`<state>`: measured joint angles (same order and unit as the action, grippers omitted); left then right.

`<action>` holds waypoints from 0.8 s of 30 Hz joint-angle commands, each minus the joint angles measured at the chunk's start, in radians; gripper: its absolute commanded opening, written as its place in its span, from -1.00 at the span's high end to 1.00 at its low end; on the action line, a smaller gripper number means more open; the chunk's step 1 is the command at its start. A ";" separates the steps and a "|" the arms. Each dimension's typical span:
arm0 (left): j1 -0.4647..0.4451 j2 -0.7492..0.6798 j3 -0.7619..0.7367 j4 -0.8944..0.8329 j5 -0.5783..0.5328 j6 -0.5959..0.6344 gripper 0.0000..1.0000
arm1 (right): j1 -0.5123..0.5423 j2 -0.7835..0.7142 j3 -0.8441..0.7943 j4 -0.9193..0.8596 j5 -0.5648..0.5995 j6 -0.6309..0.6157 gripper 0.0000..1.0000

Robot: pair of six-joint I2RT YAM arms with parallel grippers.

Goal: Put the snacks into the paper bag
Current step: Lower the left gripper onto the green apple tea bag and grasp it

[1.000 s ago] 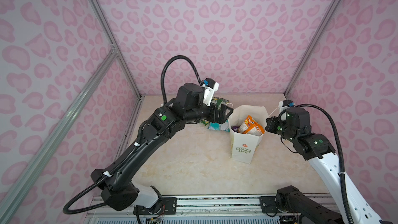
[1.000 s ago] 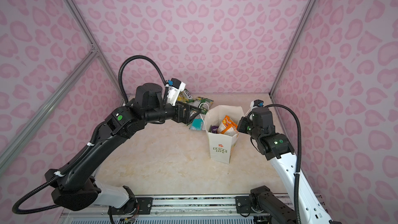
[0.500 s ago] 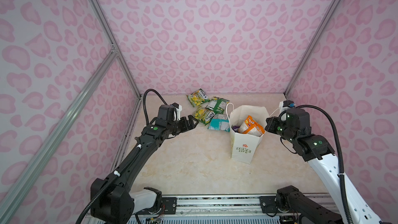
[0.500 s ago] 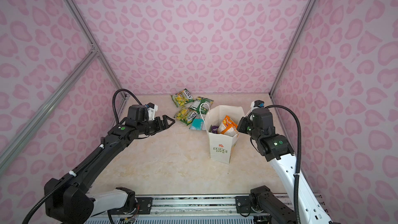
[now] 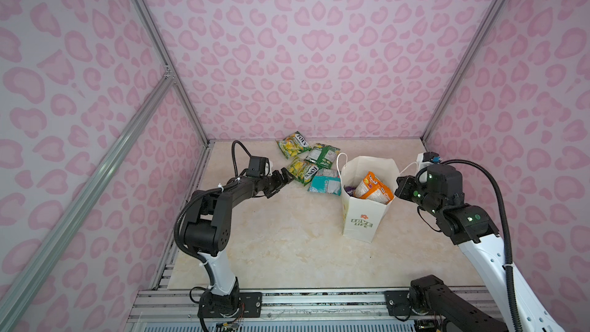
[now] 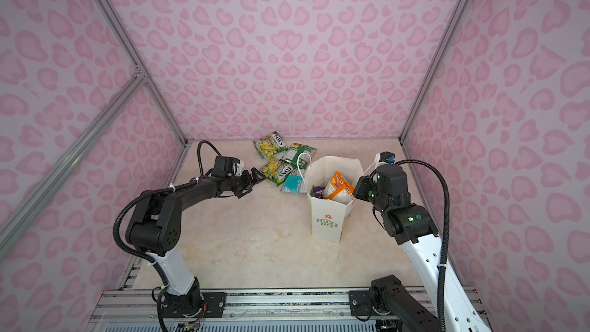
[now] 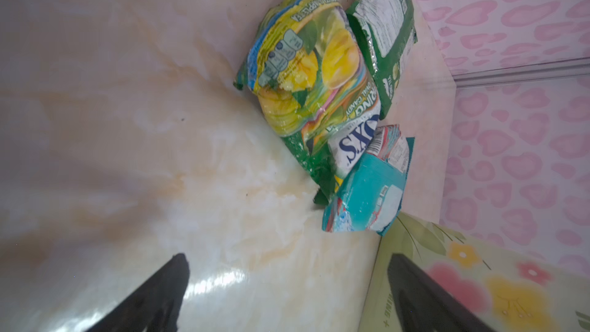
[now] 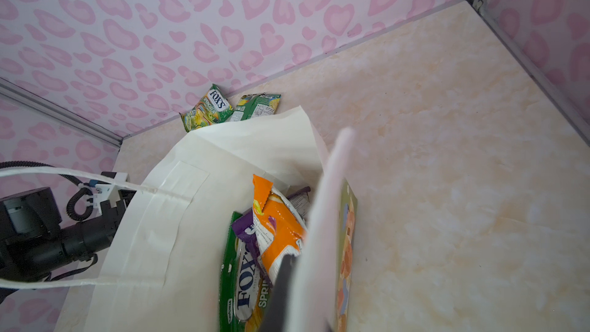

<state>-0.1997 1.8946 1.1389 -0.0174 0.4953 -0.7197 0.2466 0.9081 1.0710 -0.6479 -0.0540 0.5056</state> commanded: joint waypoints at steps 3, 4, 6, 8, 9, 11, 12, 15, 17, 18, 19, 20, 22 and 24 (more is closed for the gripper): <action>0.014 0.129 0.088 0.118 0.000 -0.006 -1.00 | -0.002 -0.006 -0.010 0.010 -0.010 -0.008 1.00; 0.017 0.153 0.101 0.127 -0.001 -0.009 -1.00 | -0.003 -0.007 -0.012 0.010 -0.009 -0.010 1.00; 0.020 0.196 0.126 0.145 0.017 -0.017 -1.00 | -0.007 -0.008 -0.014 0.007 -0.011 -0.011 1.00; 0.020 0.236 0.150 0.164 0.028 -0.021 -0.99 | -0.010 -0.008 -0.014 0.005 -0.012 -0.011 1.00; 0.020 0.253 0.160 0.168 0.033 -0.024 -0.99 | -0.011 -0.008 -0.015 0.006 -0.012 -0.011 1.00; 0.020 0.293 0.194 0.159 0.063 -0.026 -0.96 | -0.012 -0.003 -0.011 0.006 -0.014 -0.011 1.00; 0.020 0.305 0.199 0.165 0.081 -0.031 -0.94 | -0.012 -0.002 -0.010 0.008 -0.015 -0.009 1.00; 0.013 0.317 0.191 0.180 0.107 -0.032 -0.92 | -0.012 0.004 -0.007 0.008 -0.017 -0.008 1.00; 0.007 0.328 0.198 0.180 0.129 -0.024 -0.92 | -0.013 0.009 -0.009 0.015 -0.019 -0.005 1.00; 0.005 0.338 0.200 0.183 0.148 -0.024 -0.93 | -0.012 0.011 -0.010 0.016 -0.023 -0.003 1.00; 0.002 0.350 0.228 0.185 0.167 -0.027 -0.92 | -0.012 0.014 -0.011 0.020 -0.028 -0.003 1.00; -0.002 0.361 0.242 0.186 0.176 -0.030 -0.92 | -0.013 0.017 -0.015 0.023 -0.033 -0.001 1.00; -0.009 0.380 0.262 0.184 0.186 -0.030 -0.93 | -0.012 0.020 -0.017 0.025 -0.038 0.001 1.00; -0.016 0.394 0.275 0.183 0.191 -0.033 -0.93 | -0.012 0.018 -0.017 0.020 -0.035 0.001 1.00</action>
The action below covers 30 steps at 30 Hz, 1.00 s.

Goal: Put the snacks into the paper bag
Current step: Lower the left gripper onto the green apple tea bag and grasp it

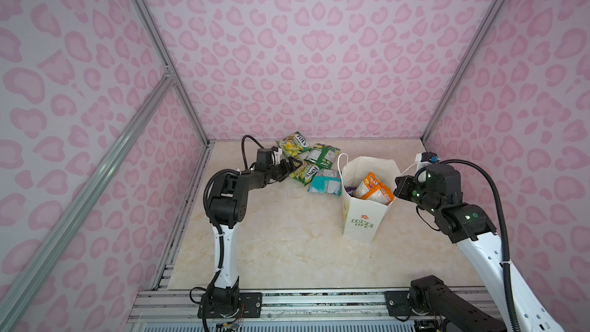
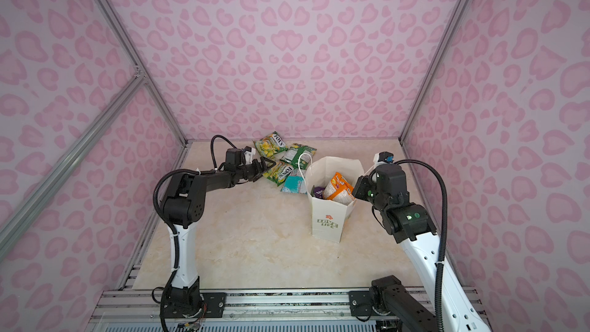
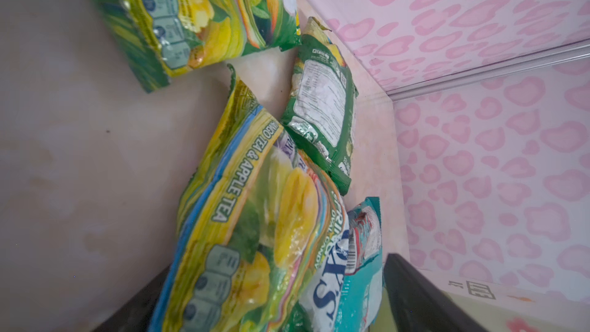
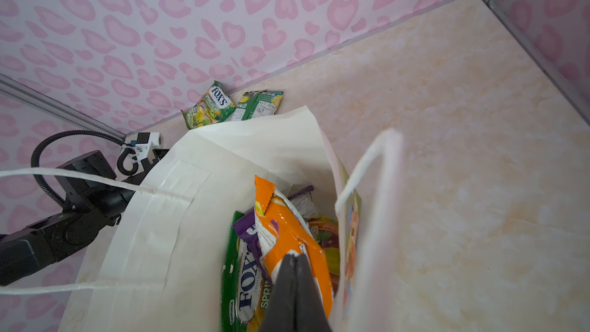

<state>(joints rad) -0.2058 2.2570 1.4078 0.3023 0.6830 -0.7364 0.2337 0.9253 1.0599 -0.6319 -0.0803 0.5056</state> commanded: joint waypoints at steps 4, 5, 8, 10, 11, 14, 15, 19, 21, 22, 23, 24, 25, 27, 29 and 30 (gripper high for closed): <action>-0.021 0.057 0.022 -0.126 0.016 -0.036 -0.89 | 0.001 -0.012 -0.002 -0.008 0.007 -0.006 1.00; -0.024 0.067 0.031 -0.135 0.015 -0.037 -0.84 | 0.001 -0.014 -0.003 -0.011 0.010 -0.006 1.00; -0.029 0.092 0.052 -0.134 0.025 -0.046 -0.65 | 0.001 -0.016 -0.004 -0.011 0.008 -0.006 1.00; -0.032 0.101 0.061 -0.128 0.030 -0.063 -0.50 | 0.000 -0.016 -0.008 -0.009 0.005 -0.005 1.00; -0.030 0.105 0.067 -0.130 0.034 -0.068 -0.40 | 0.001 -0.016 -0.010 -0.008 0.005 -0.004 1.00; -0.033 0.108 0.076 -0.134 0.043 -0.075 -0.10 | -0.001 -0.016 -0.007 -0.010 0.004 -0.008 1.00; -0.032 0.108 0.076 -0.130 0.046 -0.079 -0.04 | 0.001 -0.018 -0.006 -0.012 0.006 -0.009 1.00; -0.032 0.113 0.079 -0.118 0.073 -0.106 0.35 | 0.001 -0.021 -0.004 -0.012 0.007 -0.010 1.00; -0.032 0.106 0.073 -0.073 0.097 -0.127 0.48 | 0.001 -0.020 -0.004 -0.013 0.007 -0.009 1.00; -0.032 0.099 0.066 -0.058 0.107 -0.138 0.54 | 0.001 -0.022 -0.004 -0.016 0.007 -0.010 1.00; -0.032 0.086 0.056 -0.043 0.115 -0.153 0.56 | -0.001 -0.022 -0.003 -0.018 0.008 -0.010 1.00; -0.032 0.072 0.046 -0.028 0.118 -0.165 0.58 | 0.000 -0.023 -0.003 -0.020 0.008 -0.010 1.00; -0.032 0.053 0.030 -0.006 0.124 -0.182 0.61 | 0.000 -0.025 -0.002 -0.020 0.008 -0.012 1.00; -0.035 0.010 -0.001 0.035 0.132 -0.207 0.65 | 0.000 -0.024 0.000 -0.020 0.010 -0.012 1.00; -0.034 -0.038 -0.031 0.064 0.132 -0.225 0.69 | -0.001 -0.021 0.002 -0.020 0.008 -0.013 1.00; -0.034 -0.056 -0.040 0.068 0.132 -0.228 0.72 | -0.001 -0.019 0.002 -0.019 0.007 -0.011 1.00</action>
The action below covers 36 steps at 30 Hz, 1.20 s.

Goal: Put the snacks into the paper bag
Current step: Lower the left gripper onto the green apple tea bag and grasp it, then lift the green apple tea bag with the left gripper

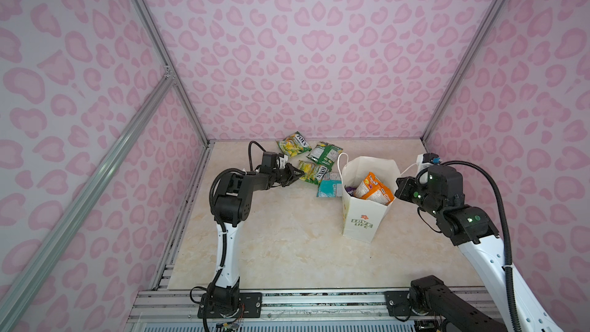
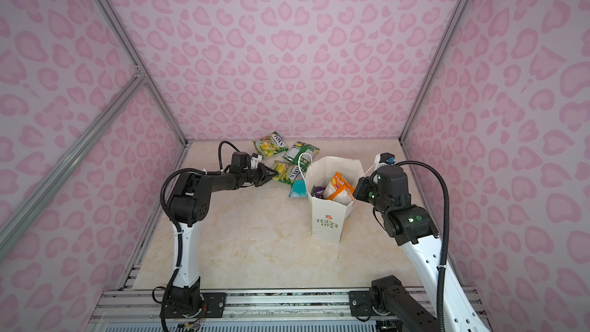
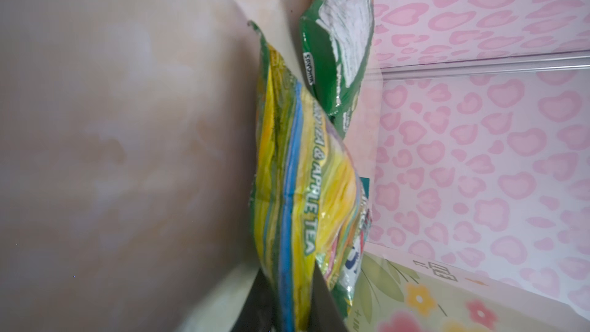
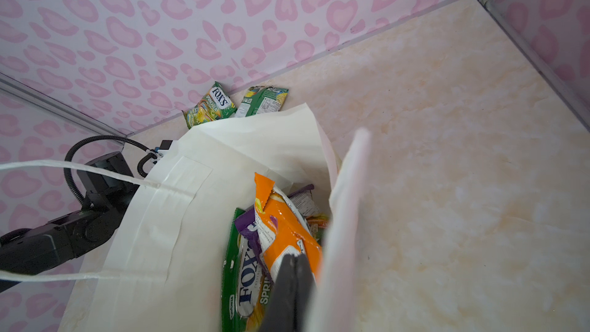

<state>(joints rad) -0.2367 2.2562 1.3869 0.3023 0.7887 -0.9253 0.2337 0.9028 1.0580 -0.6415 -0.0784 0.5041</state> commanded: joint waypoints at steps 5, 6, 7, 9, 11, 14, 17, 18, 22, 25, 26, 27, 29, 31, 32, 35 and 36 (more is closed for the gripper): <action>-0.002 -0.155 -0.071 0.065 0.017 -0.037 0.85 | 0.000 0.004 0.012 -0.013 0.003 -0.011 1.00; 0.000 -0.169 -0.074 0.057 0.014 -0.031 0.88 | 0.000 0.004 0.014 -0.014 0.003 -0.010 1.00; 0.000 -0.183 -0.076 0.045 0.008 -0.025 0.91 | 0.000 0.002 0.013 -0.013 0.005 -0.011 1.00; 0.002 -0.204 -0.083 0.027 -0.002 -0.015 0.93 | -0.001 0.001 0.010 -0.013 0.005 -0.011 1.00; 0.005 -0.220 -0.093 0.020 -0.003 -0.013 0.93 | 0.000 0.001 0.008 -0.013 0.003 -0.011 1.00; 0.005 -0.250 -0.111 0.020 -0.003 -0.016 0.93 | 0.000 0.001 0.010 -0.017 0.003 -0.010 1.00; 0.005 -0.300 -0.133 0.013 -0.010 -0.011 0.93 | 0.000 -0.002 0.010 -0.017 0.003 -0.010 1.00; 0.005 -0.319 -0.141 0.007 -0.018 -0.006 0.93 | -0.001 -0.002 0.010 -0.018 0.003 -0.010 1.00; 0.006 -0.402 -0.168 -0.042 -0.056 0.028 0.93 | -0.001 0.000 0.004 -0.012 0.002 -0.009 1.00; 0.006 -0.459 -0.185 -0.084 -0.086 0.060 0.93 | -0.001 0.002 0.000 -0.010 -0.003 -0.007 1.00; 0.006 -0.477 -0.191 -0.096 -0.094 0.070 0.93 | 0.000 0.004 0.000 -0.009 -0.004 -0.006 1.00; 0.005 -0.494 -0.197 -0.104 -0.101 0.076 0.93 | 0.000 0.004 0.001 -0.010 -0.004 -0.006 1.00; 0.006 -0.532 -0.213 -0.138 -0.115 0.091 0.93 | 0.000 0.004 0.003 -0.010 -0.004 -0.005 1.00; 0.006 -0.569 -0.232 -0.163 -0.128 0.109 0.93 | 0.001 0.004 0.005 -0.013 -0.005 -0.004 1.00; 0.005 -0.586 -0.239 -0.173 -0.133 0.115 0.93 | 0.001 0.004 0.008 -0.014 -0.005 -0.005 1.00; 0.004 -0.660 -0.269 -0.230 -0.161 0.148 0.93 | 0.000 0.004 0.011 -0.018 -0.005 -0.004 1.00; 0.004 -0.685 -0.273 -0.261 -0.169 0.159 0.93 | 0.001 0.005 0.013 -0.020 -0.006 -0.005 1.00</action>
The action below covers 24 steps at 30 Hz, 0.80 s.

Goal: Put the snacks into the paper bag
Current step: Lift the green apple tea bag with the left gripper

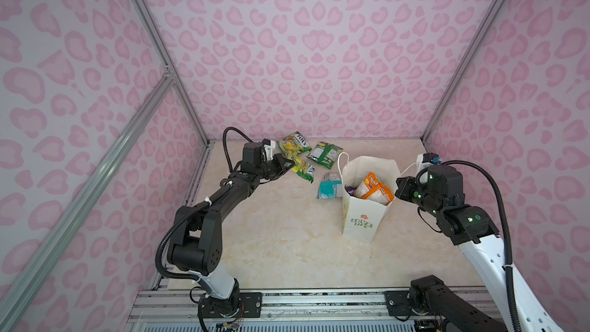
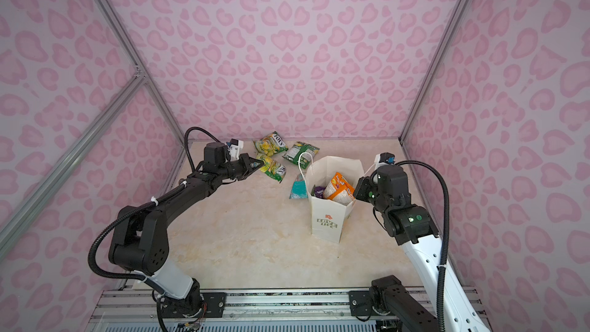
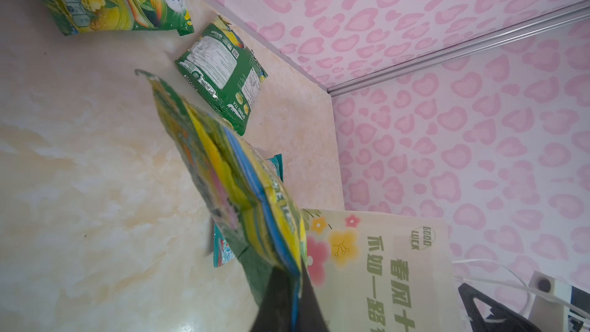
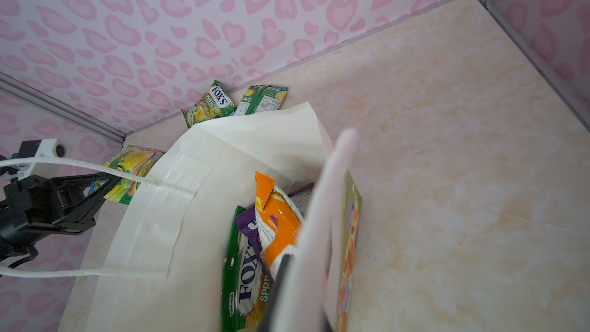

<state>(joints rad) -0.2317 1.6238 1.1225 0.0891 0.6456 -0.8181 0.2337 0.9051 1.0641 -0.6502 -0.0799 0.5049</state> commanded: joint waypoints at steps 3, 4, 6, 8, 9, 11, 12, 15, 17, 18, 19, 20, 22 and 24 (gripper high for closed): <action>-0.001 -0.163 -0.046 -0.140 -0.060 0.100 0.93 | 0.000 0.005 0.008 -0.008 -0.001 -0.004 1.00; -0.001 -0.207 -0.056 -0.185 -0.083 0.124 0.93 | 0.001 0.003 0.005 -0.004 0.000 -0.001 1.00; -0.001 -0.283 -0.065 -0.272 -0.124 0.161 0.93 | 0.000 0.005 0.003 0.006 0.003 0.000 1.00; -0.001 -0.357 -0.062 -0.347 -0.142 0.190 0.93 | 0.000 0.013 0.001 0.016 0.003 0.004 1.00; -0.001 -0.390 -0.057 -0.378 -0.144 0.199 0.93 | 0.001 0.019 0.002 0.022 0.001 0.005 1.00; 0.000 -0.449 -0.045 -0.417 -0.144 0.204 0.93 | 0.002 0.032 0.002 0.031 -0.007 0.007 1.00; 0.000 -0.476 -0.040 -0.428 -0.139 0.204 0.93 | 0.002 0.038 0.001 0.036 -0.010 0.008 1.00; -0.010 -0.539 0.003 -0.470 -0.121 0.195 0.93 | 0.003 0.052 0.003 0.047 -0.011 0.009 1.00; -0.039 -0.561 0.059 -0.512 -0.127 0.176 0.93 | 0.003 0.057 0.007 0.047 -0.007 0.009 1.00; -0.061 -0.568 0.091 -0.532 -0.138 0.178 0.93 | 0.002 0.056 0.010 0.046 -0.004 0.008 1.00; -0.093 -0.573 0.126 -0.546 -0.156 0.186 0.93 | 0.003 0.054 0.011 0.045 -0.001 0.007 1.00; -0.126 -0.576 0.162 -0.560 -0.179 0.193 0.93 | 0.002 0.050 0.009 0.045 0.003 0.007 1.00; -0.175 -0.568 0.216 -0.576 -0.203 0.203 0.93 | 0.002 0.048 0.010 0.043 0.005 0.007 1.00; -0.212 -0.544 0.302 -0.586 -0.213 0.208 0.93 | 0.003 0.048 0.009 0.043 0.000 0.009 1.00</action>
<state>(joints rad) -0.4149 1.0653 1.3563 -0.4927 0.4782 -0.6350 0.2344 0.9535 1.0695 -0.6189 -0.0826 0.5163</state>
